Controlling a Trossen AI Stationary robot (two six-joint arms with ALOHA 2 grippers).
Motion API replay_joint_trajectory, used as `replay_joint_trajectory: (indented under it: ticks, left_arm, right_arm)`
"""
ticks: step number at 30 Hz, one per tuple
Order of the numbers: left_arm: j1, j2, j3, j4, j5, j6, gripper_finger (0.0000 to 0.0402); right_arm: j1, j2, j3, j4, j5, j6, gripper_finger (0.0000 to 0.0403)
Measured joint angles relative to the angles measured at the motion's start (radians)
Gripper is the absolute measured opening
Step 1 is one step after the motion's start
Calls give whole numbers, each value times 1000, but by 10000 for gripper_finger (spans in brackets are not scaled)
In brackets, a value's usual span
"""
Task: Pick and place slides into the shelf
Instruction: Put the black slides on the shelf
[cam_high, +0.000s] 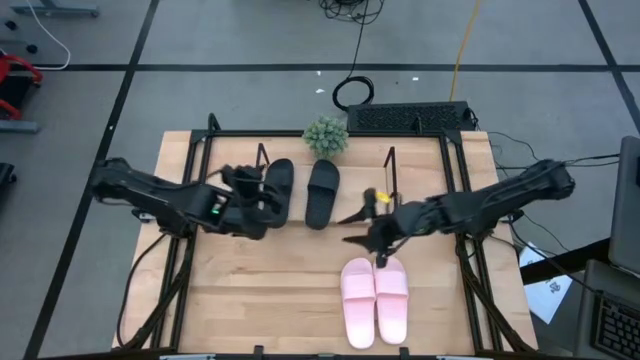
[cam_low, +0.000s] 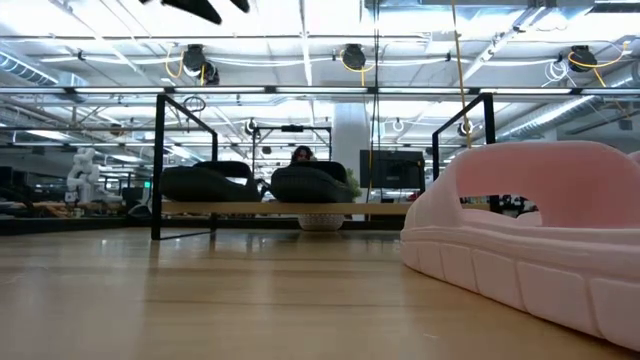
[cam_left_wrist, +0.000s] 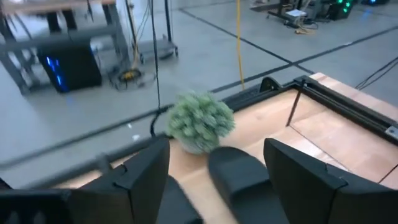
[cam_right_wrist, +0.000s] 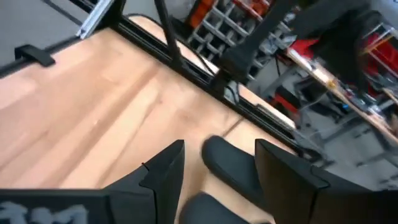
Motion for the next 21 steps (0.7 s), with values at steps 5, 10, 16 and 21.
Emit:
replay_joint_trajectory:
  ticks: [5,10,16,21]
  left_arm:
    - [-15,-94,0,-78,-26,110,264]
    - [-17,-153,0,-134,-13,126,264]
    - [-20,-174,-1,-175,4,124,264]
    - [-20,-173,-1,-209,3,130,264]
  right_arm:
    - [-52,142,-51,161,-24,4,187]
    - [-120,268,25,132,4,21,187]
    - [-188,393,156,-20,197,32,187]
    - [-242,476,285,-186,212,109,187]
